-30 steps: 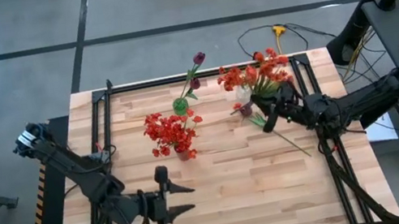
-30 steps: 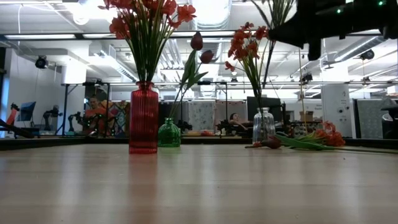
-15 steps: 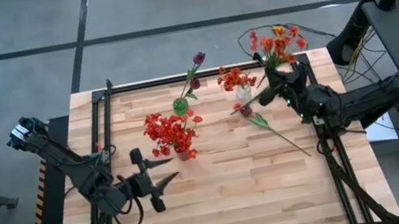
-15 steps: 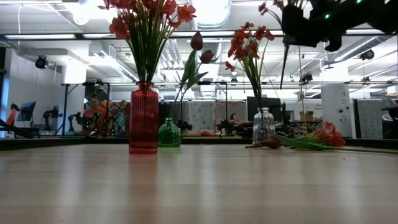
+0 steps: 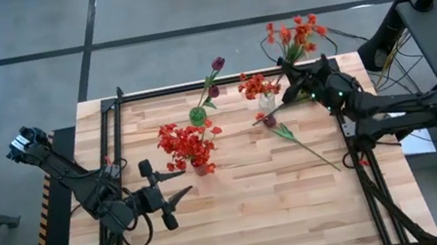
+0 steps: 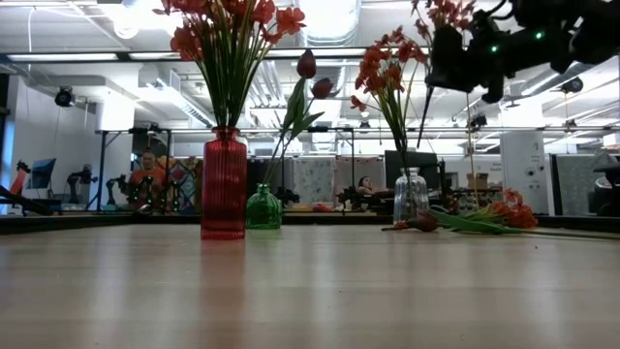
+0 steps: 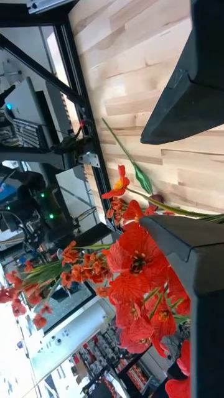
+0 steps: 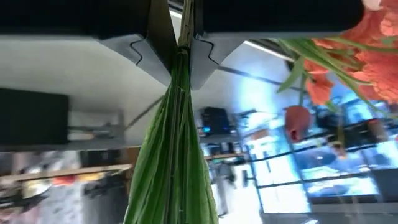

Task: Sort flowers into vase by color
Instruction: Put the left orange flowers into the transparent vase

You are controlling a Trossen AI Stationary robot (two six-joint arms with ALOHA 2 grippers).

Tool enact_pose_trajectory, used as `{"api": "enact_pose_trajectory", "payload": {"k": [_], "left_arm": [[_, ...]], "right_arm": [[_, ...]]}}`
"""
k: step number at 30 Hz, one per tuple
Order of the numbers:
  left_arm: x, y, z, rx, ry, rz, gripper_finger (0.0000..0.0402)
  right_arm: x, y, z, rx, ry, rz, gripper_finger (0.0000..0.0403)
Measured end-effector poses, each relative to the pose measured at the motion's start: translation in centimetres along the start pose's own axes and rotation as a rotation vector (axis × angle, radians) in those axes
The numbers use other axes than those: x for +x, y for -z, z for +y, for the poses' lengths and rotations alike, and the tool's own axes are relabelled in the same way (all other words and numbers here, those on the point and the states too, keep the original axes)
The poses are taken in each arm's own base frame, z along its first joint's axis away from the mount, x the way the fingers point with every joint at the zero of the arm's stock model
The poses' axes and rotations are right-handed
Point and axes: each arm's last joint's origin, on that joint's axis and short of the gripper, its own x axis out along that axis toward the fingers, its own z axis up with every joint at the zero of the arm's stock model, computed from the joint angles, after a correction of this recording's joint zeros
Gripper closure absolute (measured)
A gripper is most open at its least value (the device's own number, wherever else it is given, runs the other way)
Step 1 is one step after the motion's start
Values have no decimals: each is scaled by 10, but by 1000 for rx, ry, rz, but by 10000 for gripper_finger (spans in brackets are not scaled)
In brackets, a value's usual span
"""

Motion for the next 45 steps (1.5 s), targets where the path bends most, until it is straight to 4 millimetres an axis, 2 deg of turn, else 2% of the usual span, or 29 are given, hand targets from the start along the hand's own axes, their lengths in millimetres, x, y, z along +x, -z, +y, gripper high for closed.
{"api": "enact_pose_trajectory", "payload": {"k": [9, 26, 45], "left_arm": [[0, 0, 0, 0, 0, 0, 222], [0, 1, 0, 6, 0, 3, 222], [0, 1, 0, 7, 1, 4, 222]], "right_arm": [[16, 15, -9, -15, 8, 74, 381], [19, 16, -8, -18, -2, 72, 380], [32, 32, -6, -32, 6, 104, 380]]}}
